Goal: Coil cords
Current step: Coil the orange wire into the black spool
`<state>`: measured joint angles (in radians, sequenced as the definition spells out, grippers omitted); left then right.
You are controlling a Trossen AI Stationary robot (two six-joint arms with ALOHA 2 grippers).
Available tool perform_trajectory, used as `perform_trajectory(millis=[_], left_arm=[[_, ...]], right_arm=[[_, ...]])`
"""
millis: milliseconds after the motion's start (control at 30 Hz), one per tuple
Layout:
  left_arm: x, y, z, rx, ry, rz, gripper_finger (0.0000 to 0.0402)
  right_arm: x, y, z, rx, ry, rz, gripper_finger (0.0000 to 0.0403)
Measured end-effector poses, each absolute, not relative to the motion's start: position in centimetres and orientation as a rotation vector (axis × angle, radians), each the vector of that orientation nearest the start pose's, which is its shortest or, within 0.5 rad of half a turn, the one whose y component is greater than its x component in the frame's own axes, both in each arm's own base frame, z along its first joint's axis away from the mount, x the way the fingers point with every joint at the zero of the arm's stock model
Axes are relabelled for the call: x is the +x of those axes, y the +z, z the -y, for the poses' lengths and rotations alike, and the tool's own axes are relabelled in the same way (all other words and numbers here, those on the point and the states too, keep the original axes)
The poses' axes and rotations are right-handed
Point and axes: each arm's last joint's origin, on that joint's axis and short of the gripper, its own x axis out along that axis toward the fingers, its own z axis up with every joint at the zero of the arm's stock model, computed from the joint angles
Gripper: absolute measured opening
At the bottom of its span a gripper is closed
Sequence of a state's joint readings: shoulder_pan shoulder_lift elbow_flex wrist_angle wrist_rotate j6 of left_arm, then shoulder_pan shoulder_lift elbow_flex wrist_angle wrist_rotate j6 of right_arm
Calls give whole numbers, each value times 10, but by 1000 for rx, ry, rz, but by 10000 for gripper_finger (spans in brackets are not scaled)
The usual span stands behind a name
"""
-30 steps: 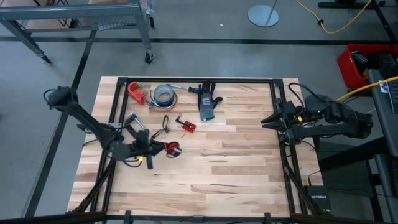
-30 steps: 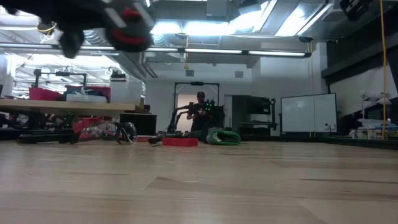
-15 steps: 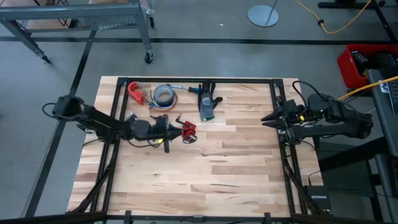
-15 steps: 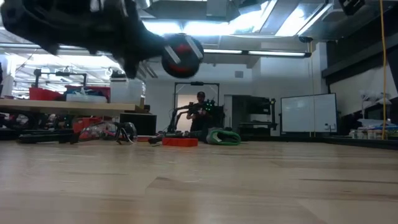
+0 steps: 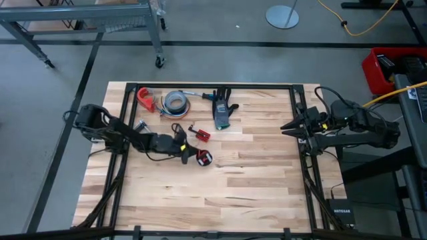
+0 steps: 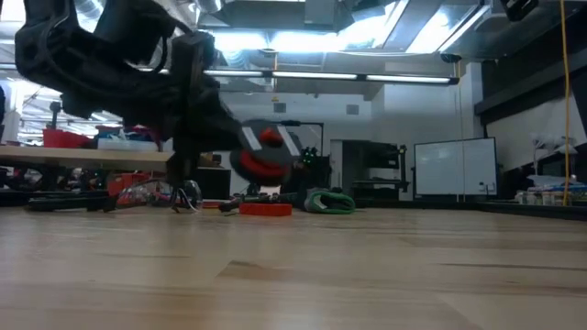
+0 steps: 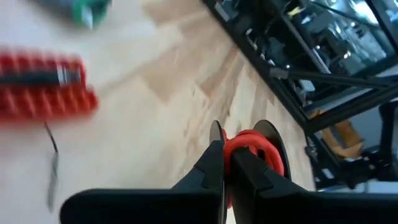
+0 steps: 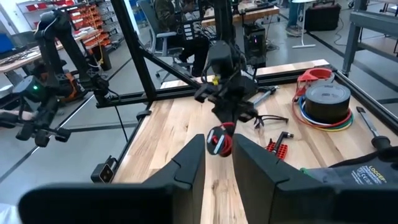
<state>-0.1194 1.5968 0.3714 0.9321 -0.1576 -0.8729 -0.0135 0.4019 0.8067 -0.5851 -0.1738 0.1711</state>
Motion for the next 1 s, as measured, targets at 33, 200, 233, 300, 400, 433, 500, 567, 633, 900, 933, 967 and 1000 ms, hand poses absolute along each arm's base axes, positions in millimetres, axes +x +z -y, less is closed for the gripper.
perform_trajectory(millis=[33, 200, 233, 300, 400, 433, 500, 567, 633, 900, 933, 967, 1000], left_arm=[[257, 126, 29, -859, 163, -267, 0], [256, 113, 40, -1050, 189, -330, 0], [256, 110, 42, -1083, 198, -346, 0], [255, 105, 45, -1149, 225, -370, 0], [254, 102, 46, -1213, 264, -392, 0], [254, 101, 46, -1230, 280, -400, 0], [254, 99, 45, -1243, 306, -414, 0], [253, 99, 44, -1247, 316, -416, 0], [254, 99, 43, -1251, 322, -414, 1], [253, 98, 43, -1266, 332, -419, 23], [253, 97, 43, -1266, 332, -419, 28], [253, 97, 43, -1266, 333, -419, 33], [253, 97, 43, -1266, 333, -420, 39]], right_arm=[[73, 341, -4, 187, 144, -194, 83], [73, 341, -4, 187, 144, -194, 83], [74, 341, -4, 187, 145, -194, 83], [74, 341, -4, 187, 145, -195, 83], [73, 341, -4, 187, 145, -194, 83], [74, 341, -4, 187, 145, -195, 83], [74, 341, -4, 187, 145, -194, 83], [73, 341, -4, 187, 145, -194, 83], [73, 341, -4, 187, 145, -195, 83], [73, 339, -4, 188, 144, -211, 83], [73, 339, -4, 188, 144, -211, 83], [73, 339, -4, 188, 144, -211, 83], [73, 339, -4, 188, 144, -212, 83]])
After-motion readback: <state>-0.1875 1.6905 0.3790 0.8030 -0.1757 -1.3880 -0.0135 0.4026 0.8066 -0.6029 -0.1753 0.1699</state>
